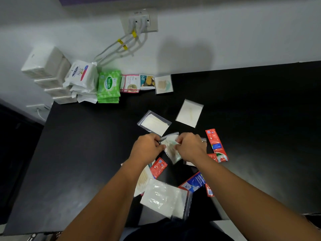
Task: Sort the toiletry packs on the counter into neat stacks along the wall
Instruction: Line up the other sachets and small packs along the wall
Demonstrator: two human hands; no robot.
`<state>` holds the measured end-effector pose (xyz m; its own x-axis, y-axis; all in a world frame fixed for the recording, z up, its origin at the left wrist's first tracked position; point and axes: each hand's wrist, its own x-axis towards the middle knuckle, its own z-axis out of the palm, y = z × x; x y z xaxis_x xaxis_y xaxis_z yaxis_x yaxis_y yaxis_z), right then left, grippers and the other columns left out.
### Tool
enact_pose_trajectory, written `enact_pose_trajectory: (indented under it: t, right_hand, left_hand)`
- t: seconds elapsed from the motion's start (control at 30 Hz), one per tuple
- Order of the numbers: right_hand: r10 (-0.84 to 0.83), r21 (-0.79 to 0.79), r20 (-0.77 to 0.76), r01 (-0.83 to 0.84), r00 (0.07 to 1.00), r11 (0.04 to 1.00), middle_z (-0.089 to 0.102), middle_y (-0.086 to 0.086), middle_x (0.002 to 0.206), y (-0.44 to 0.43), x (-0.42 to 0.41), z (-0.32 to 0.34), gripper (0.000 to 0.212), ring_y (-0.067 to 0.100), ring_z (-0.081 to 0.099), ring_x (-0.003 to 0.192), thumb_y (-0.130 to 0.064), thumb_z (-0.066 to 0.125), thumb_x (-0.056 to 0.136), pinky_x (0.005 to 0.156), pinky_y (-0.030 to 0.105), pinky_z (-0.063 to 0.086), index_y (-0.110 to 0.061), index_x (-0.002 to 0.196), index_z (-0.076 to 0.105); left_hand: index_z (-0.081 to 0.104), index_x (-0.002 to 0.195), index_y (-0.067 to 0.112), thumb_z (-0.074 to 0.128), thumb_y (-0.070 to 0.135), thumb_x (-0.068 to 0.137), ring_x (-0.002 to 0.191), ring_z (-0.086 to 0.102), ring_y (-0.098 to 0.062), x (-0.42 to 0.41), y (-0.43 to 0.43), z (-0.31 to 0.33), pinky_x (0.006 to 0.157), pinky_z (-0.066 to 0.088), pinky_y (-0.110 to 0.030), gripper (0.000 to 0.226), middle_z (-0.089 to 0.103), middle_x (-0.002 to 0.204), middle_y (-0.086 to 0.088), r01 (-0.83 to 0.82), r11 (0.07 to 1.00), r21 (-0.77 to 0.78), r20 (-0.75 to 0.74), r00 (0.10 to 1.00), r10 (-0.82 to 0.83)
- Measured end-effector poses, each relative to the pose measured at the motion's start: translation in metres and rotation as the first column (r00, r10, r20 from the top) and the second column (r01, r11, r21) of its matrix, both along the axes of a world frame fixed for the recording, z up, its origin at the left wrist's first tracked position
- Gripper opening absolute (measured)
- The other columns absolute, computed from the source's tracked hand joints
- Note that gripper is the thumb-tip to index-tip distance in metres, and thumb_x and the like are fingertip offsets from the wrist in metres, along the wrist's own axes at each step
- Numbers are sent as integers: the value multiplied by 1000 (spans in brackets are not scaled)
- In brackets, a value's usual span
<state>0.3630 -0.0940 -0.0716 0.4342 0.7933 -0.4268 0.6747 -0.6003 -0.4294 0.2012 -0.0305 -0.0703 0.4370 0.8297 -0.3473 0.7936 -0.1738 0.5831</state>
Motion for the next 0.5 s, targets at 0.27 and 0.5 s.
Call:
enact_pose_trajectory:
  t: [0.27, 0.5]
  right_hand:
    - [-176, 195, -556, 333, 813, 923, 71, 4, 92, 9, 8, 11, 26, 16, 69, 85, -8, 75, 83, 75, 34, 58, -16, 104, 61]
    - [-177, 268, -621, 418, 764, 868, 69, -4, 80, 57, 29, 21, 11, 1, 65, 68, -10, 71, 88, 62, 19, 53, -16, 83, 64]
  left_hand:
    - [51, 88, 27, 79, 17, 84, 72, 63, -12, 10, 7, 12, 67, 51, -20, 30, 64, 78, 1, -268, 959, -97, 328, 901, 285]
    - [56, 73, 27, 78, 10, 83, 59, 56, 3, 35, 59, 17, 62, 45, -12, 29, 63, 70, 9, -282, 959, 26, 494, 837, 233]
